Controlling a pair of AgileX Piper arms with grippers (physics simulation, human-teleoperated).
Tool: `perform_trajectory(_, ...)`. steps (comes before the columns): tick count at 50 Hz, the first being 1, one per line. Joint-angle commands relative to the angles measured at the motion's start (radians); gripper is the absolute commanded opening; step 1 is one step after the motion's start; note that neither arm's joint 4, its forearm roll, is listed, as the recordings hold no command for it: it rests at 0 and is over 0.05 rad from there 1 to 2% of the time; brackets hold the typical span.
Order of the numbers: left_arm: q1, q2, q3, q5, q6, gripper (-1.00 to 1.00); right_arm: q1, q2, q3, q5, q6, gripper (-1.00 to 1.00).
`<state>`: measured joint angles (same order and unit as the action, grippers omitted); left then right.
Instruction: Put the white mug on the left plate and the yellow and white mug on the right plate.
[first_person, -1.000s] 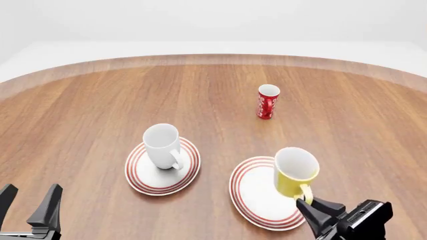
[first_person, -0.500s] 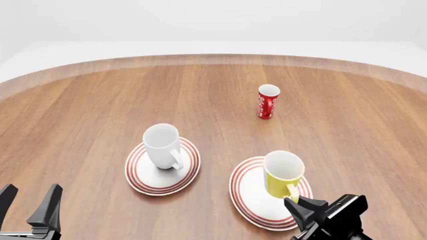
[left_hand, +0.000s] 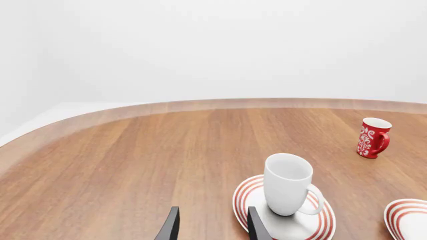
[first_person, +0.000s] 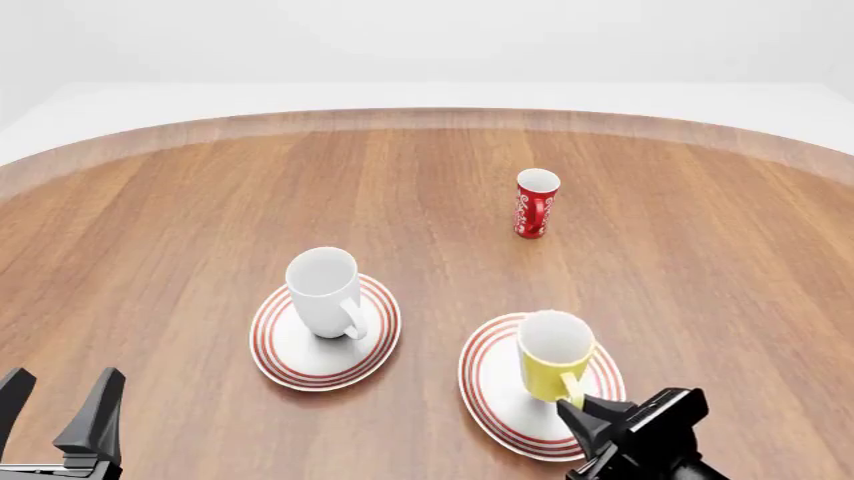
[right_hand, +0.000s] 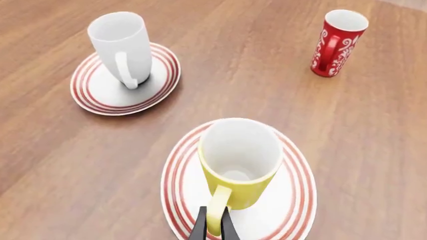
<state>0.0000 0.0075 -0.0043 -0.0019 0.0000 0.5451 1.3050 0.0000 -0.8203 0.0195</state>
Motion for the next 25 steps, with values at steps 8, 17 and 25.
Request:
perform_trajectory(8, 0.0, 0.0, 0.0, 0.0, 0.0, 1.0, -0.007, 0.118, 0.0, -0.102, -0.003, -1.0)
perform_trajectory(17, 0.0, 0.0, 0.0, 0.0, 0.0, 1.0, 0.003, 0.122, 0.0, -0.104, -0.003, -1.0)
perform_trajectory(25, 0.0, 0.0, 0.0, 0.0, 0.0, 1.0, -0.006, 0.127, 0.0, -0.106, -0.01, -1.0)
